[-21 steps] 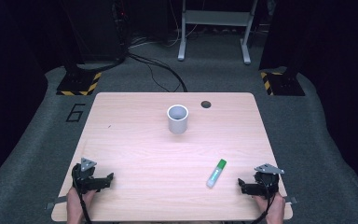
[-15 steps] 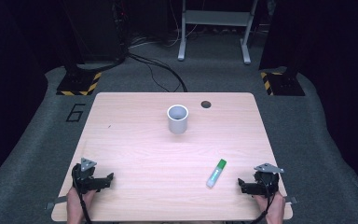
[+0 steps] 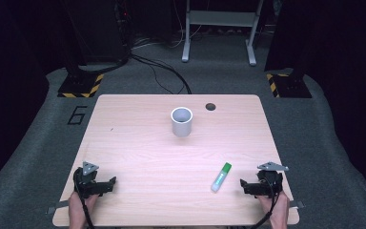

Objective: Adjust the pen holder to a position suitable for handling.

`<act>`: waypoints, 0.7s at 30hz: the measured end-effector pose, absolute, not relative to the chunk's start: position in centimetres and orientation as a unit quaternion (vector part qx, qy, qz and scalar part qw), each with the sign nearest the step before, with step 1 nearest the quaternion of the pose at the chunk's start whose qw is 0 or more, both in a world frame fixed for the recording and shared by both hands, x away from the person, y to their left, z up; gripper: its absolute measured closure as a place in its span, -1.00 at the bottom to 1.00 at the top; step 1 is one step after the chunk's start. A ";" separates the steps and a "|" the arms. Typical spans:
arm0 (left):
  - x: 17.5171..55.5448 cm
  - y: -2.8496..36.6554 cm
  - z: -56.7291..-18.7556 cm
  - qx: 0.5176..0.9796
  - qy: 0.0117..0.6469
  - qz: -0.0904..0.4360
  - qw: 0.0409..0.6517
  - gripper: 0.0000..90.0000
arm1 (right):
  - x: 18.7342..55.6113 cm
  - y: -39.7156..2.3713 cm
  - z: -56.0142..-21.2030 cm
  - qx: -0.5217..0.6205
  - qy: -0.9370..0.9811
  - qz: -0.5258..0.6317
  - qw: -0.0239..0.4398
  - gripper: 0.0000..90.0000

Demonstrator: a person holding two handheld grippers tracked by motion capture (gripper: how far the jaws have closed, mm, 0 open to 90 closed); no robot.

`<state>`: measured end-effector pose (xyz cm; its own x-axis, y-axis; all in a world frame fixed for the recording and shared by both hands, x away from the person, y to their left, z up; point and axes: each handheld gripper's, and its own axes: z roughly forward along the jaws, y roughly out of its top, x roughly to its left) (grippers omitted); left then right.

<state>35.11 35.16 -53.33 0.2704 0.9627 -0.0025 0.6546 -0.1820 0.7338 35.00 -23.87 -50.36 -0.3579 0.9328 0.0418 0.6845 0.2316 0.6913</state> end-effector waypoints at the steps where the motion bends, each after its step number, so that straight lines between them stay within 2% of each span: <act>1: 35.1 35.2 -53.3 0.730 0.554 0.241 0.320 -0.99 | 35.1 -23.7 -50.1 0.530 0.761 0.318 0.197 -1.00; 21: 35.1 35.2 -53.3 0.730 0.553 0.243 0.320 -0.99 | 38.1 -19.0 -44.3 0.463 0.797 0.343 0.180 -1.00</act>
<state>35.10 35.16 -53.34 0.2696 0.9630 0.0009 0.6524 -0.1834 0.7353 38.12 -19.02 -44.33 -0.5060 0.8620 0.0302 0.6145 0.3357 0.7139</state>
